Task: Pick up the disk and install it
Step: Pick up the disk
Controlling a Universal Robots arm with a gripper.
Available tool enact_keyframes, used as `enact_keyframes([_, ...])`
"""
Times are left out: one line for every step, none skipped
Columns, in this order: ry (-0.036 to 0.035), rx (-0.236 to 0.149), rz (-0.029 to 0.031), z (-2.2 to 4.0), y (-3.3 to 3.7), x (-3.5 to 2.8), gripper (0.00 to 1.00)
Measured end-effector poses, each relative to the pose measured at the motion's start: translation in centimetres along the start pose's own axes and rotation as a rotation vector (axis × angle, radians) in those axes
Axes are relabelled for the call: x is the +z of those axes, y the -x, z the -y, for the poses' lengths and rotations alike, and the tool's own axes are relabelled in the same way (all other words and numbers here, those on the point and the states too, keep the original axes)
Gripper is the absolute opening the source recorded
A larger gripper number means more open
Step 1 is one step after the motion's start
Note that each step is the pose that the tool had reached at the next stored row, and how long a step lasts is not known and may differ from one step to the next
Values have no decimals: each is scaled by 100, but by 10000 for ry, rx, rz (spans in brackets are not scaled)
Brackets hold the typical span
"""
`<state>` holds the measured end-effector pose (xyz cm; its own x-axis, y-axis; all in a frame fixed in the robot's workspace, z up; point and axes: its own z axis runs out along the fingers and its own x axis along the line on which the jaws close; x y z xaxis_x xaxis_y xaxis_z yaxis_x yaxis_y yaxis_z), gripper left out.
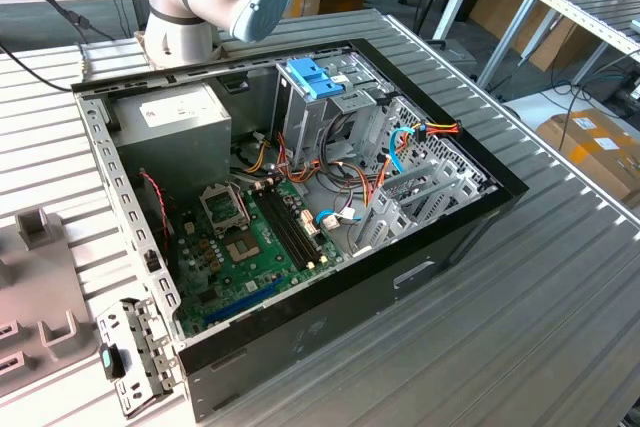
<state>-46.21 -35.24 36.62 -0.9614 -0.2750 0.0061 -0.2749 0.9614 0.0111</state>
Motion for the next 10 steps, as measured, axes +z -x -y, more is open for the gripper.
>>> enact_keyframes([-1, -192, -2, 0, 0, 0, 11])
enact_keyframes([-3, -366, -4, 0, 0, 0, 11])
enact_keyframes([-4, -659, -8, 0, 0, 0, 11])
enact_keyframes([-7, -1102, -13, 0, 0, 0, 11])
enact_keyframes([-10, -1526, -18, 0, 0, 0, 11])
enact_keyframes([-11, -1745, -19, 0, 0, 0, 11])
enact_keyframes([-12, -1924, -21, 0, 0, 1, 11])
enact_keyframes([-13, -2104, -23, 0, 0, 1, 11])
enact_keyframes([-15, -2289, -25, 0, 0, 1, 11])
enact_keyframes([-16, -2534, -28, 0, 0, 1, 11])
